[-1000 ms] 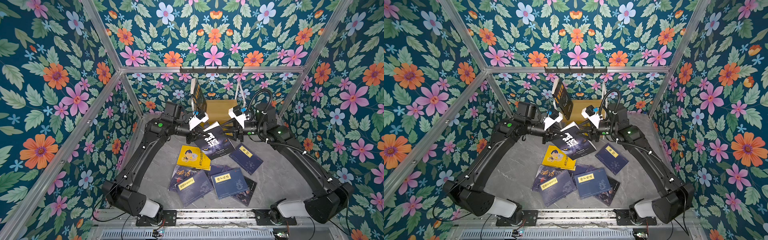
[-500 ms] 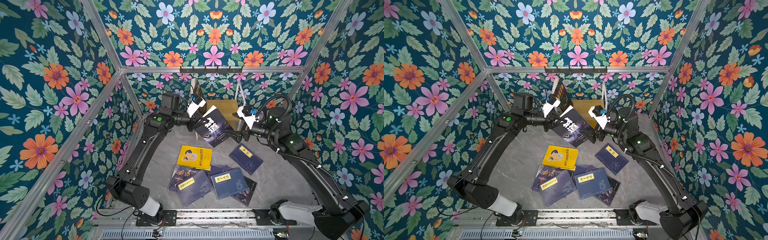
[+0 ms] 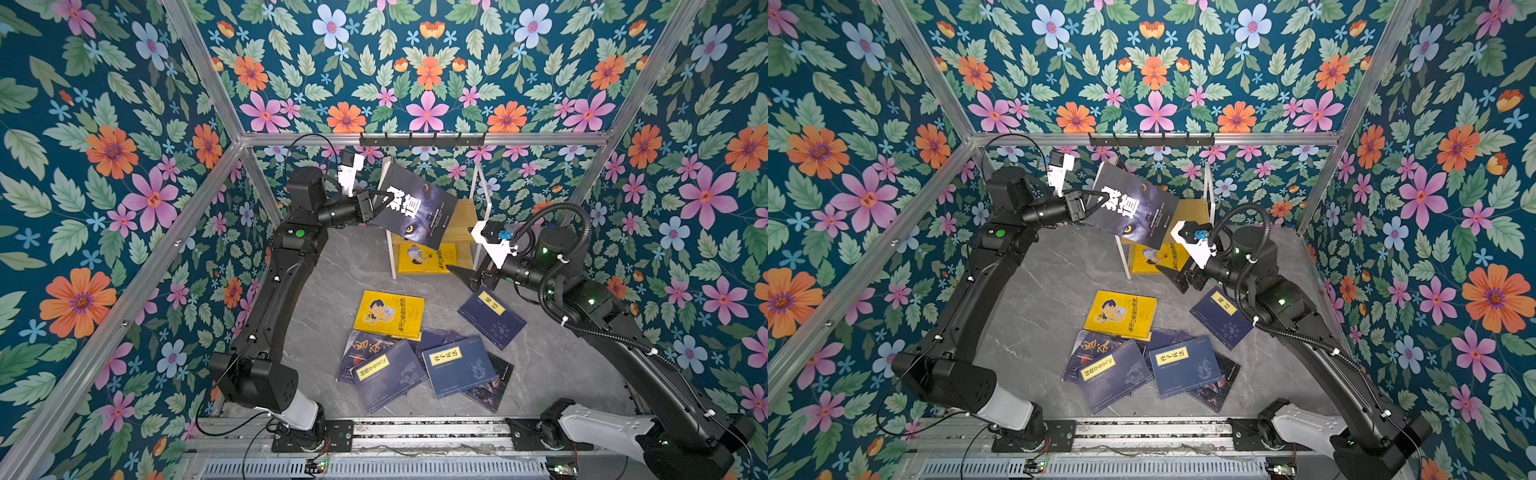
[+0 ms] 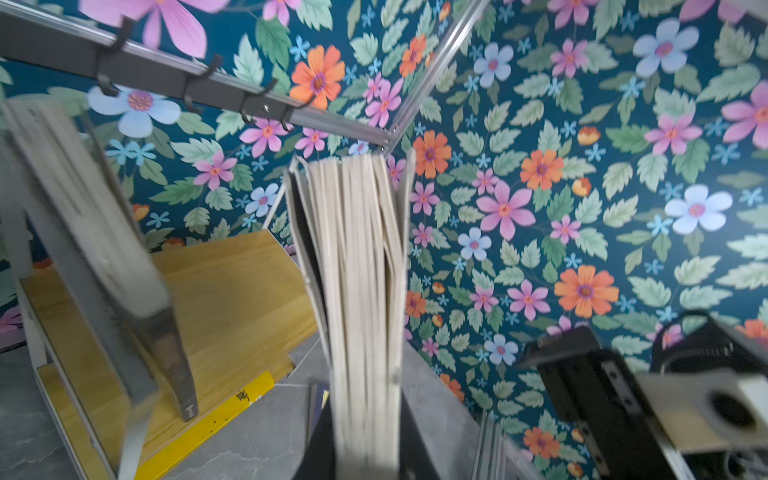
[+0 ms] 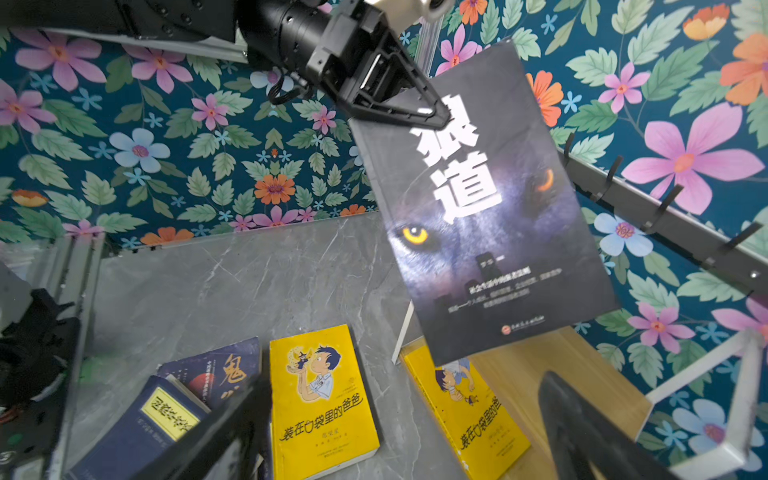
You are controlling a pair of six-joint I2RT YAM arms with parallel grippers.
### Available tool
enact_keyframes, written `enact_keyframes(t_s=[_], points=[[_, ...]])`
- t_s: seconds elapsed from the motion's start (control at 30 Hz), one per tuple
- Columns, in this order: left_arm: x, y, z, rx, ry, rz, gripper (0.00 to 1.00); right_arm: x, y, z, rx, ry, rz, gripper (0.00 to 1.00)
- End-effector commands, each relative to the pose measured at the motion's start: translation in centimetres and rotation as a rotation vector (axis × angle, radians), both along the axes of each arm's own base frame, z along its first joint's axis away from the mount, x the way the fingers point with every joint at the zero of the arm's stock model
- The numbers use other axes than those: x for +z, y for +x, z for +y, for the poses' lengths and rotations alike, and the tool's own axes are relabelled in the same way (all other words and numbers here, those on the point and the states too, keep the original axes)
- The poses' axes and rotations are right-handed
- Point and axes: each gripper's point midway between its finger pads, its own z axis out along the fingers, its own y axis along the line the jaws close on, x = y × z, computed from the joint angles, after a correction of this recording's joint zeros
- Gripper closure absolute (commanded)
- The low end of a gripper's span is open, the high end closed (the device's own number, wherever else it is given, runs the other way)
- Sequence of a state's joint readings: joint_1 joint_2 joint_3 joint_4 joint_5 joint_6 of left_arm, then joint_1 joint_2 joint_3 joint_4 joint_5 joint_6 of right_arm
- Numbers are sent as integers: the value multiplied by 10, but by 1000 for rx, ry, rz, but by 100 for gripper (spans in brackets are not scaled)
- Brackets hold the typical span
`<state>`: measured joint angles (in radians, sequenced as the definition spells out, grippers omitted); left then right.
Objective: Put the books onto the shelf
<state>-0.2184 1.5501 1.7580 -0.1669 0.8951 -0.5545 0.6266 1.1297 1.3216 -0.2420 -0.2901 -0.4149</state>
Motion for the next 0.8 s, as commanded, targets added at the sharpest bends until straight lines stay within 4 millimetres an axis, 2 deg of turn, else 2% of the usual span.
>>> enact_keyframes(t_s=[0.0, 0.13, 0.33, 0.6, 0.77], points=[[33, 8, 12, 63, -108, -32, 100, 12, 18, -6, -183, -102, -235, 1], [30, 10, 17, 90, -121, -9, 100, 11, 17, 8, -248, -177, -380, 1], [23, 14, 22, 98, -179, 59, 100, 17, 23, 32, -317, -212, -504, 1], [29, 9, 19, 57, -269, 109, 100, 30, 57, 59, -456, -235, -586, 1], [26, 7, 19, 52, -287, 129, 100, 30, 75, 76, -496, -259, -618, 1]])
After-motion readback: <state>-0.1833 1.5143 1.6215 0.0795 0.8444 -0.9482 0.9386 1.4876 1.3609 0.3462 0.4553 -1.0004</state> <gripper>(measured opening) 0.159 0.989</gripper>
